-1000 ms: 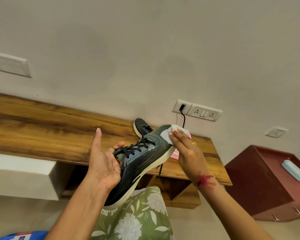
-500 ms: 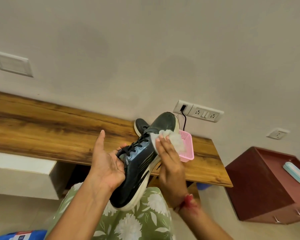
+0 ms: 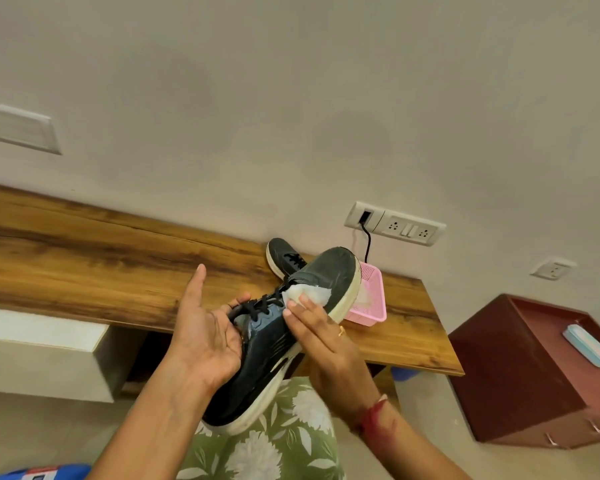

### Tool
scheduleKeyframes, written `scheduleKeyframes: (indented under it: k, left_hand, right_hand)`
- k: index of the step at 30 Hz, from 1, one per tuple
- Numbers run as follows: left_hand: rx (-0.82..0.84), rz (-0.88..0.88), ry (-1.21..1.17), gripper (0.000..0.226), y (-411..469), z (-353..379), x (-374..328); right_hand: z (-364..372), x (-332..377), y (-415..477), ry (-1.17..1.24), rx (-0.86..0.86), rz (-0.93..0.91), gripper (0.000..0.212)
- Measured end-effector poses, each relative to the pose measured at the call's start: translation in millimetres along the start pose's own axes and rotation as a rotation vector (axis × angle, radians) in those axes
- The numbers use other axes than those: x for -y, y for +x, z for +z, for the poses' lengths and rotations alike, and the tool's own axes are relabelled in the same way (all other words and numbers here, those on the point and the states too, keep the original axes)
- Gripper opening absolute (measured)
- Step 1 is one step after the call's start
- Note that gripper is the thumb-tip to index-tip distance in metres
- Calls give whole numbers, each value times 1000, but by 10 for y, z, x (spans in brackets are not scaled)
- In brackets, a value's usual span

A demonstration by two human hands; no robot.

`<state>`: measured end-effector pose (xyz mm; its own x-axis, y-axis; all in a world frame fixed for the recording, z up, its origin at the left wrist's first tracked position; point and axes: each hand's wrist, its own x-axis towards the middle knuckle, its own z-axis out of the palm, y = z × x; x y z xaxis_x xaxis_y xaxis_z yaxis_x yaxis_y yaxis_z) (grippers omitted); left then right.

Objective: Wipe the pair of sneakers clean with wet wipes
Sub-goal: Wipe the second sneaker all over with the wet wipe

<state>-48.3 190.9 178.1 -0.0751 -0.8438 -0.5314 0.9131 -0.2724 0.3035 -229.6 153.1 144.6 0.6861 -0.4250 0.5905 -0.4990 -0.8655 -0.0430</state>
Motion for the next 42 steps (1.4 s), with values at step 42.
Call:
scheduleKeyframes:
  k: [42]
  left_hand:
    - [32,26,40,76,-84,90,-48]
  right_hand:
    - [-159,-146,33,-241,-19,-96,25]
